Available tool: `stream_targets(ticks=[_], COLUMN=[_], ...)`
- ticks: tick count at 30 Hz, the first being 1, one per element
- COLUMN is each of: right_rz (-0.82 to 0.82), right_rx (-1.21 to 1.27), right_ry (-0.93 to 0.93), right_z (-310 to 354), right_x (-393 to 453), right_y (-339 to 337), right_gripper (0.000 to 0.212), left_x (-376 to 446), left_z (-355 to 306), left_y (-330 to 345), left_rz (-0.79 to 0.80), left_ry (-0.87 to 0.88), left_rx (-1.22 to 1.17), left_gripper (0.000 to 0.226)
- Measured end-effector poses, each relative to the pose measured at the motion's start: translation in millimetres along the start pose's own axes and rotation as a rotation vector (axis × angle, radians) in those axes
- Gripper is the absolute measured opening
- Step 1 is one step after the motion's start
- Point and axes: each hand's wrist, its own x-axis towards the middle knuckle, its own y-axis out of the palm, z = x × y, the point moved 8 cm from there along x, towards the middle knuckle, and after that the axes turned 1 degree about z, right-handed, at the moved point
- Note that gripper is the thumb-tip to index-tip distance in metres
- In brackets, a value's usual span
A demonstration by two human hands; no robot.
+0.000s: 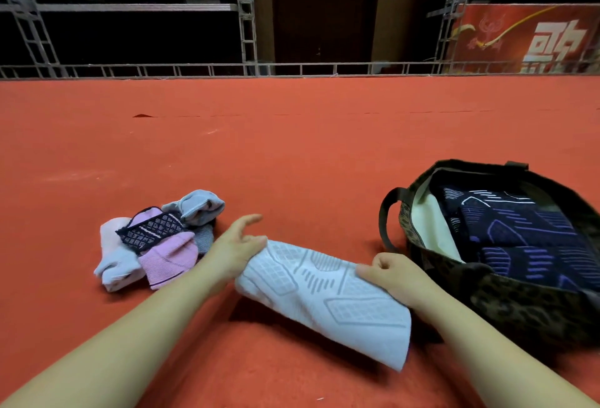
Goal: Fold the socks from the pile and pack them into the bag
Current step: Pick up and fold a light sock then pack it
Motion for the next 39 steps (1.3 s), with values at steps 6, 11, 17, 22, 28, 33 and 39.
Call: stream_targets(ticks=[6,11,17,22,28,33,39], right_rz=[-0.142,0.234,0.139,0.144,0.105,0.068,-0.09], right_rx=[-0.424,-0.846,-0.644,-0.236,0.235,0.246,0.159], right_ry=[-0.111,-0.233,-0.104,-0.109,-0.374,-0.443,-0.584], right_z=[-4.1,-9.3,-1.4,35.1,113.6,174.3,242.0], right_x=[-13.0,-36.2,-11.3,6.0,14.2,44.0,68.5], right_y=[7.8,65.7,54.0,45.6,20.4,-14.7,-74.1], right_gripper=[0.07,0.095,0.066,0.075,0.016,0.015,0.019], left_x=[-9.7,-26.6,-15.6,-24.8,-15.6,22.0,52.8], left_z=[36.3,69.8,59.9,13.9,-71.9,-145.5,-236.0], left_y=[19.2,33.3,25.8,35.3,28.3,7.3,-38.3], left_rz=[0.091,0.2,0.116,0.222,0.301,0.271,0.048], left_ry=[0.016,-0.043,-0.117,0.031,0.204,0.328,0.472], left_rx=[0.542,1.108,0.996,0.318,0.24,0.448,0.716], left_gripper=[0.066,0.073,0.063,0.021,0.022,0.021,0.017])
